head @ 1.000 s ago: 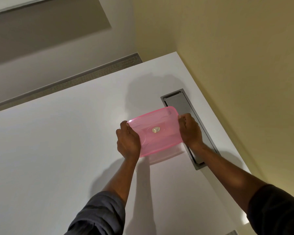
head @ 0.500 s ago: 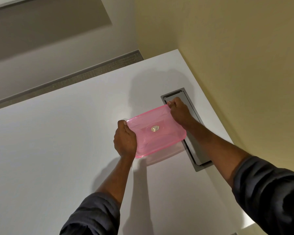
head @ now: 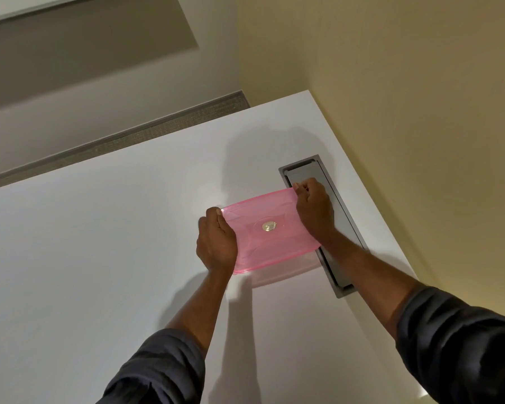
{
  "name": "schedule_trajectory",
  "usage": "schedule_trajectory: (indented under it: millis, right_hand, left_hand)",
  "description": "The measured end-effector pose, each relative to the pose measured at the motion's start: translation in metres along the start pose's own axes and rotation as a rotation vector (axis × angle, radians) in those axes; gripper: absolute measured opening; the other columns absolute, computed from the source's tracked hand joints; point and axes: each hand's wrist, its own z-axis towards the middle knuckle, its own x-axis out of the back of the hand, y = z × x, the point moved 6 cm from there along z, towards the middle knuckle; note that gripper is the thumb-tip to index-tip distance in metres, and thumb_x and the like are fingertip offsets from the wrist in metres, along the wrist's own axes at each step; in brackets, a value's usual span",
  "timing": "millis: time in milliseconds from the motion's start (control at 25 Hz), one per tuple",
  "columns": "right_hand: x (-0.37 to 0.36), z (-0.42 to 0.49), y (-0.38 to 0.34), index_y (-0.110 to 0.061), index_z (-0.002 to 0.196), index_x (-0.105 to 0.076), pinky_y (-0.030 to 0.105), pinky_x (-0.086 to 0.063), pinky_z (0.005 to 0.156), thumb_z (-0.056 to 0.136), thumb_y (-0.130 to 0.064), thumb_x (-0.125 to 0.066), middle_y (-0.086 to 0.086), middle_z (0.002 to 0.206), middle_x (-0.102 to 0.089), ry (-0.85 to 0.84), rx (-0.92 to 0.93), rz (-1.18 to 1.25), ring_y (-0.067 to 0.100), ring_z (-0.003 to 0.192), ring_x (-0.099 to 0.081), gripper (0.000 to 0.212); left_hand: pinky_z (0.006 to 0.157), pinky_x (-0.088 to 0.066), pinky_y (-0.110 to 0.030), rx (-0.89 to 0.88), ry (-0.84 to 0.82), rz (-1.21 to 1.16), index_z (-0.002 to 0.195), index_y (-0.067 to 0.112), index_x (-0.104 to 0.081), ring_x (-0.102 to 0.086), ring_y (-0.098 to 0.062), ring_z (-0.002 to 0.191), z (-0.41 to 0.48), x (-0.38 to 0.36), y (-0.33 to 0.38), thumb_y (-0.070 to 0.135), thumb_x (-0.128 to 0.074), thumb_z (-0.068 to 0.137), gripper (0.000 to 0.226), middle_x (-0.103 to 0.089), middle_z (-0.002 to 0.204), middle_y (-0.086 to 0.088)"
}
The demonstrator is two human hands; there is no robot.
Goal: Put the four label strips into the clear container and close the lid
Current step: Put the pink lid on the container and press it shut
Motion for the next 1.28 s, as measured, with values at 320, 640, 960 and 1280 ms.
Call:
schedule_trajectory:
  millis: [320,640,960,1280]
  right_hand:
    - [0.001,-0.019,-0.023,-0.014,0.113,-0.063,0.040,-0.053,0.072,0.106,-0.015,-0.051,0.004,0.107,-0.067,0.175,0.339,-0.345,0.027,0.092,-0.064,0.014]
    - [-0.010,-0.051,0.006,-0.010,0.169,-0.009,0.052,-0.014,0.133,0.104,-0.068,-0.039,0.006,0.179,-0.003,-0.222,0.552,-0.459,0.022,0.166,0.004,0.092]
    - [-0.008,-0.052,0.001,-0.013,0.170,-0.004,0.058,-0.016,0.131,0.101,-0.077,-0.034,0.005,0.179,0.001,-0.245,0.554,-0.505,0.024,0.166,0.005,0.098]
    - [-0.003,-0.058,-0.019,-0.005,0.168,-0.014,0.058,-0.022,0.130,0.098,-0.082,-0.026,0.015,0.177,-0.008,-0.270,0.589,-0.621,0.033,0.165,-0.004,0.104]
  left_hand:
    - [0.135,-0.008,-0.055,-0.465,-0.193,0.353,0.170,0.008,-0.020,-0.007,-0.031,0.167,-0.037,-0.029,0.023,0.047,-0.017,0.114,0.069,-0.013,0.179,-0.012]
    - [0.135,-0.011,-0.052,-0.453,-0.185,0.362,0.171,0.009,-0.017,-0.003,-0.029,0.168,-0.040,-0.026,0.022,0.054,-0.021,0.110,0.076,-0.009,0.180,-0.010]
    - [0.135,-0.009,-0.056,-0.522,-0.194,0.392,0.172,0.010,-0.013,0.003,-0.031,0.168,-0.038,-0.024,0.023,0.058,-0.029,0.109,0.081,-0.005,0.181,-0.010]
    - [0.135,-0.017,-0.051,-0.461,-0.089,0.349,0.170,0.006,-0.018,-0.004,-0.032,0.168,-0.047,0.032,0.006,0.053,-0.028,0.111,0.076,-0.009,0.180,-0.014]
